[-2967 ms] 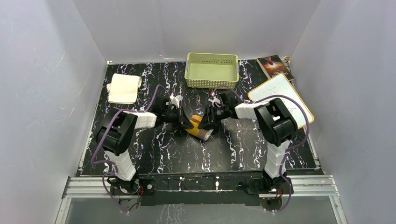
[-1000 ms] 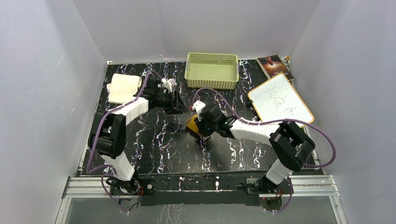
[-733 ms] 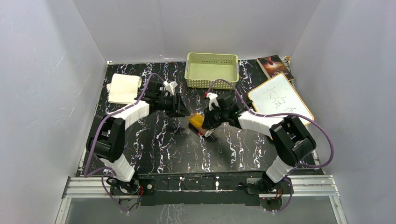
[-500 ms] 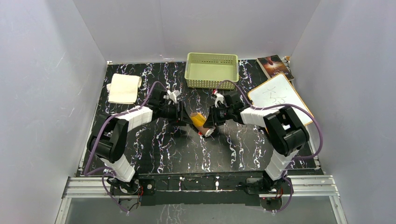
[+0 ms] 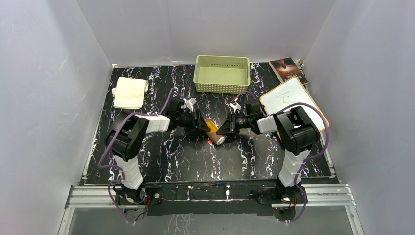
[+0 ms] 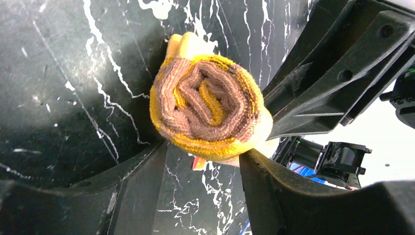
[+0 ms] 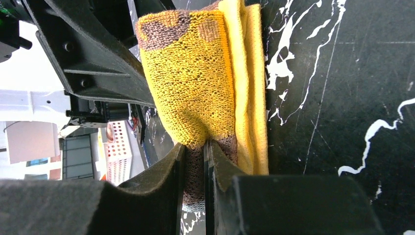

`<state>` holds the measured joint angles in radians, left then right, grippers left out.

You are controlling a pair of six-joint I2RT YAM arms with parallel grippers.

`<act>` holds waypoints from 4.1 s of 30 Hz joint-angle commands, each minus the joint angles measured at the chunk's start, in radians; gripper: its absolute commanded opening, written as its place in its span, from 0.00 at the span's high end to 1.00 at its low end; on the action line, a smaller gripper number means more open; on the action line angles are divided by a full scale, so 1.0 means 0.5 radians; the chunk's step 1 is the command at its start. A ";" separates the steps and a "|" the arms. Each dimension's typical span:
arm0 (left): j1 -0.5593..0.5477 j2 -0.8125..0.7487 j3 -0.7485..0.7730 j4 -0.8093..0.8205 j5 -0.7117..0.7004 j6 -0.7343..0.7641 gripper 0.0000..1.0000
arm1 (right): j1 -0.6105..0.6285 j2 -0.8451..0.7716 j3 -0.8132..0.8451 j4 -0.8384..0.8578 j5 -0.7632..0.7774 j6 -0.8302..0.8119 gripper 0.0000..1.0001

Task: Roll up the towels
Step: Roll the towel at the center of the board.

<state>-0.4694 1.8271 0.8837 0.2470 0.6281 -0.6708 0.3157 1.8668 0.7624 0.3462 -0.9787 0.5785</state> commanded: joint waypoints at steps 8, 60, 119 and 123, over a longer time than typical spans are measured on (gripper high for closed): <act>-0.039 0.171 0.021 0.398 -0.065 -0.172 0.40 | -0.009 0.122 -0.072 0.125 -0.096 0.069 0.85; -0.118 0.211 0.288 -0.185 -0.302 0.036 0.36 | 0.977 -0.449 0.307 -1.057 2.311 -0.703 0.60; -0.184 0.665 0.399 -0.222 -0.555 -0.064 0.40 | 0.041 -0.602 -0.119 -0.872 1.128 -0.399 0.43; -0.186 0.657 0.404 -0.241 -0.577 -0.060 0.42 | 0.078 -0.686 0.039 -1.049 1.267 -0.483 0.22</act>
<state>-0.5552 2.0670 1.1561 0.3416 0.5331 -0.7616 0.3401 1.5745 0.7071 -0.0006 -0.4896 0.4259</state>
